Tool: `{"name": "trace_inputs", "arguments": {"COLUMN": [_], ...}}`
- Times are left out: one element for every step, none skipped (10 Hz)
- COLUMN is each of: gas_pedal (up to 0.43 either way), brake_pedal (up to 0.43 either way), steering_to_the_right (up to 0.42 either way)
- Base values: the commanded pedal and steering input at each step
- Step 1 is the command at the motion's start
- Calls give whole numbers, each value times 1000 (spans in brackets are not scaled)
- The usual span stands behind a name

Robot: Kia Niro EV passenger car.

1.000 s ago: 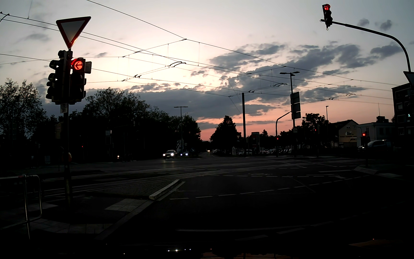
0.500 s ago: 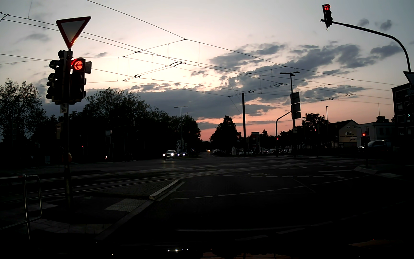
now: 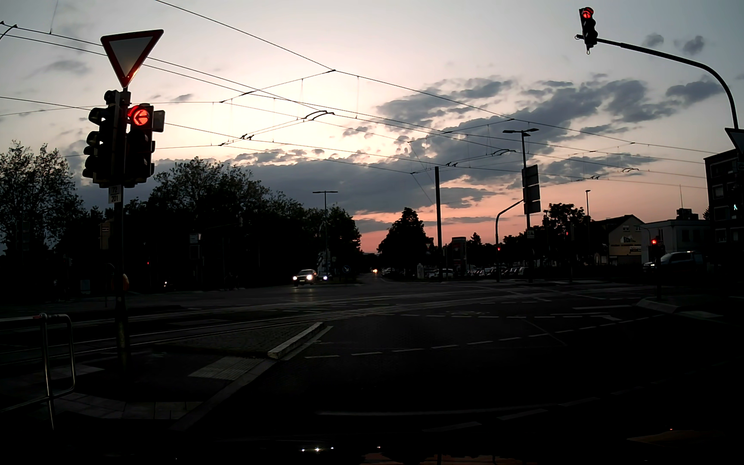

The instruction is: Follow the waypoints while adhering to traffic rules and regulations

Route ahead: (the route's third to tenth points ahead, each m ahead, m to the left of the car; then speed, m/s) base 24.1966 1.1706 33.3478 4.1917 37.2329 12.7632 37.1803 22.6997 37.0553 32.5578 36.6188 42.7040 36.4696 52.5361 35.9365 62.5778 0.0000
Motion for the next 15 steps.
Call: {"name": "trace_inputs", "arguments": {"gas_pedal": [0, 0, 0, 0, 0, 0, 0, 0, 0, 0, 0, 0, 0, 0, 0], "brake_pedal": [244, 244, 244, 244, 244, 244, 244, 244, 238, 244, 244, 244, 244, 244, 244], "steering_to_the_right": [27, 26, 26, 26, 27, 26, 27, 26, 27, 27, 26, 27, 27, 27, 26]}}
